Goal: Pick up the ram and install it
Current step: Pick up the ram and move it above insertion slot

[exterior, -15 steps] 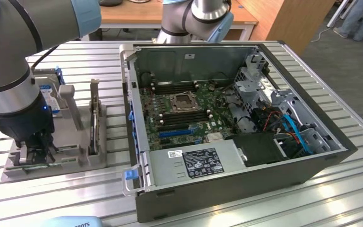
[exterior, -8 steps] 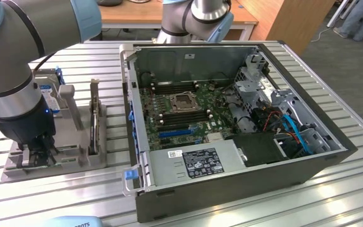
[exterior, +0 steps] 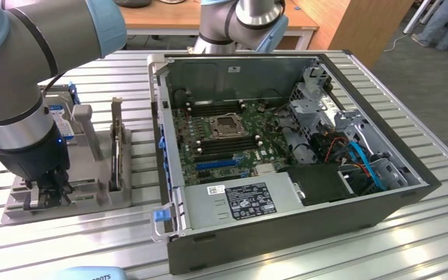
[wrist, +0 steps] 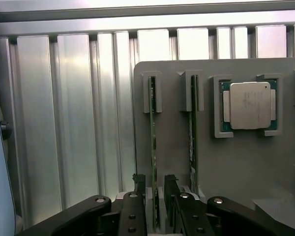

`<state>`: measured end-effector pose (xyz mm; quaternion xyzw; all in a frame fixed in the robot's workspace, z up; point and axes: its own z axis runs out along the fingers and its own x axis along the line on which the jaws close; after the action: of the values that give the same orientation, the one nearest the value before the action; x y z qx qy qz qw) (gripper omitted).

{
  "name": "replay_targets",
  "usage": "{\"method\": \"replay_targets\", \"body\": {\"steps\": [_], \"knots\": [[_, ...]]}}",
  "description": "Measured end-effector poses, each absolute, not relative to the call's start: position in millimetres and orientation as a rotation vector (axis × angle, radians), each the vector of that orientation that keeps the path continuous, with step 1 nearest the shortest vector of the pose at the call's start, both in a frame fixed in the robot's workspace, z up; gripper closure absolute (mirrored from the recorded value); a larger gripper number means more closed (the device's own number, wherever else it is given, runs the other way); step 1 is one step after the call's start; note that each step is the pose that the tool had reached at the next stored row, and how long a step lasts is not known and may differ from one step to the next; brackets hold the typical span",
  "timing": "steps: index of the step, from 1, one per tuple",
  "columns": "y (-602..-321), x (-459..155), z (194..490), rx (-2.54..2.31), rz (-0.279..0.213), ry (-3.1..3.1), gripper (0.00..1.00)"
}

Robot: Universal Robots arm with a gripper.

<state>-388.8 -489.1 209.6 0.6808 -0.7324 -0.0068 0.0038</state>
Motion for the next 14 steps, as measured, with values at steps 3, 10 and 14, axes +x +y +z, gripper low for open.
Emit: {"method": "replay_targets", "body": {"steps": [3,10,14], "knots": [[-489.2,-388.9,209.3,2.134,-0.021,-2.295,0.71],[-489.1,-389.7,206.3,2.135,-0.021,-2.294,0.71],[-489.1,-389.7,203.2,2.138,-0.021,-2.291,0.71]]}}
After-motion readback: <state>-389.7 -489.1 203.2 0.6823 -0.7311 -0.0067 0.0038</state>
